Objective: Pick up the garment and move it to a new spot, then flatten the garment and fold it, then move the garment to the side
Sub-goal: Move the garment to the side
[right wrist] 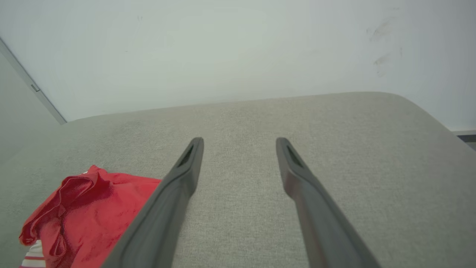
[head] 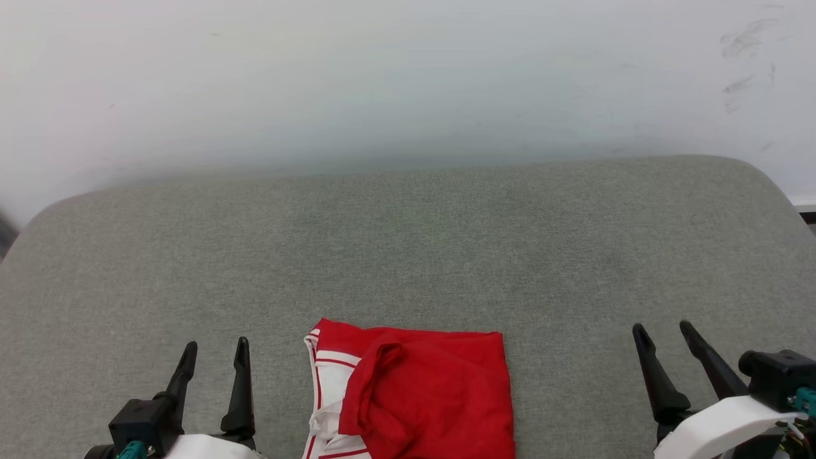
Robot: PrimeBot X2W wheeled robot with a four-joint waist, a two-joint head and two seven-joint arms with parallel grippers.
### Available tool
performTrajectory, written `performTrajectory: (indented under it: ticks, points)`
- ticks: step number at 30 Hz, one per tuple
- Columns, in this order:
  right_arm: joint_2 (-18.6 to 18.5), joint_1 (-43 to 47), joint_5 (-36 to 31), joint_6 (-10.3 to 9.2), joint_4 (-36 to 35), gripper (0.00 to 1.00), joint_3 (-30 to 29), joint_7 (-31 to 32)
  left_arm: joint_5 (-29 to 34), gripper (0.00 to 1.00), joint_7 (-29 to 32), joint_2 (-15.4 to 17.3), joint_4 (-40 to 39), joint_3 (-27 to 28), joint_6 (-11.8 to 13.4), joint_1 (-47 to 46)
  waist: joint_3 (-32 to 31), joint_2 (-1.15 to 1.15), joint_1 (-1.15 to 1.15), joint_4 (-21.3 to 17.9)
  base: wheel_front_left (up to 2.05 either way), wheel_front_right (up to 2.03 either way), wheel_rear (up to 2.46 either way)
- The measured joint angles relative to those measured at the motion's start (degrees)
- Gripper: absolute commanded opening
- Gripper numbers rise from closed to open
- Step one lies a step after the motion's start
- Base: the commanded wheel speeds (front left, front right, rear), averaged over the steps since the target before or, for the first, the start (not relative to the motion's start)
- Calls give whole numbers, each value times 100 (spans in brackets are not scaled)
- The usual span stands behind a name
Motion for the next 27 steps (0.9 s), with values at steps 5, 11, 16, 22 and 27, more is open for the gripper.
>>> performTrajectory:
  ticks: [5,11,16,22,27]
  points:
    - [-63,13,665,0,406,100,-390,869,-12,100,-1,-20,-49,29,34,-45,28,0,0,55,0,0,0]
    - [-414,-282,1666,0,1358,100,-753,2493,51,100,-7,-86,-153,48,27,-207,128,0,0,275,0,0,0]
    - [-334,-592,2376,0,1985,100,-832,3778,129,100,-8,-151,-248,13,-8,-329,260,0,0,561,0,0,0]
    - [100,-1161,3301,0,2412,100,-744,4534,243,100,-8,-221,-354,-74,-60,-533,554,0,0,897,0,0,0]
    - [231,-1613,3624,1,2892,100,-546,4537,287,100,-9,-274,-415,-69,-112,-732,838,0,1,1130,0,0,0]
